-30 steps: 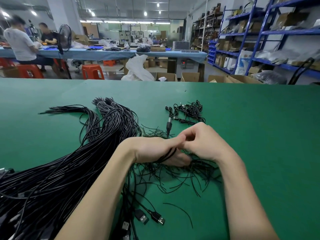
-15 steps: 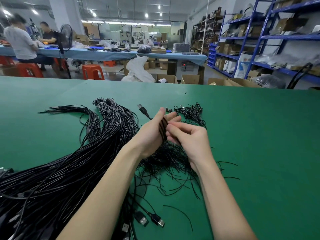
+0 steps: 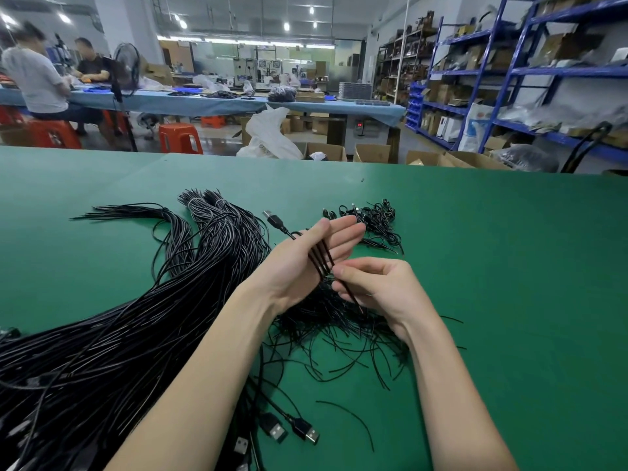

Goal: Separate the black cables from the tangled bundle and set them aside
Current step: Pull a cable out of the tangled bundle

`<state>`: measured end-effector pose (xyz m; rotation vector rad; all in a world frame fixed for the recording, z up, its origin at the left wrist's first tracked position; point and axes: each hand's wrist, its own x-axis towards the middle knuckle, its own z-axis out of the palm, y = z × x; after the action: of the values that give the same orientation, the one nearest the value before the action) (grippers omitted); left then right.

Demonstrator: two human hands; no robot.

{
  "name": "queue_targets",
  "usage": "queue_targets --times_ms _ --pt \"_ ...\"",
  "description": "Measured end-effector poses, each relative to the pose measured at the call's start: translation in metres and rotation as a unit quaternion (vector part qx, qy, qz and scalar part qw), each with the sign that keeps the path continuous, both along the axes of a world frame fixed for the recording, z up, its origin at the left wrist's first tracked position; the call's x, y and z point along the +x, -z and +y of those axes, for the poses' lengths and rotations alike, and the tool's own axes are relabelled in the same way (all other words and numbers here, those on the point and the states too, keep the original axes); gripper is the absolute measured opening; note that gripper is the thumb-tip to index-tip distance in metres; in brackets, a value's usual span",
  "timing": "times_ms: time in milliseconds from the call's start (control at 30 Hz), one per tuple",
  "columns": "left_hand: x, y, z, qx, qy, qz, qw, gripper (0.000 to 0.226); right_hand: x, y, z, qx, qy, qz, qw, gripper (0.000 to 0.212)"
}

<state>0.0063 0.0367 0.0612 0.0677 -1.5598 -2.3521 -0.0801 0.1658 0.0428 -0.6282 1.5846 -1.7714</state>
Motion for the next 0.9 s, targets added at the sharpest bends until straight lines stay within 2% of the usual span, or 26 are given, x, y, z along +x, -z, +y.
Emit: queue_targets --times_ms 267,700,800,900 --pt "0.002 0.007 -0.002 -0.089 -0.008 -0.020 0.996 0.041 0.004 0.006 -0.007 -0.017 0.025 -0.006 1.000 0.005" --pt "0.003 0.011 0.001 -0.145 -0.043 -0.057 0.987 0.037 0.007 0.014 -0.017 -0.030 0.052 0.096 0.994 0.007" --pt "0.003 0.013 0.001 -0.233 -0.058 -0.073 0.968 0.037 0.001 0.012 -0.011 0.017 0.071 0.165 0.984 0.004" --pt "0.007 0.007 -0.003 -0.333 -0.048 -0.084 0.938 0.034 -0.008 -0.001 0.002 0.013 0.086 0.242 0.966 0.004"
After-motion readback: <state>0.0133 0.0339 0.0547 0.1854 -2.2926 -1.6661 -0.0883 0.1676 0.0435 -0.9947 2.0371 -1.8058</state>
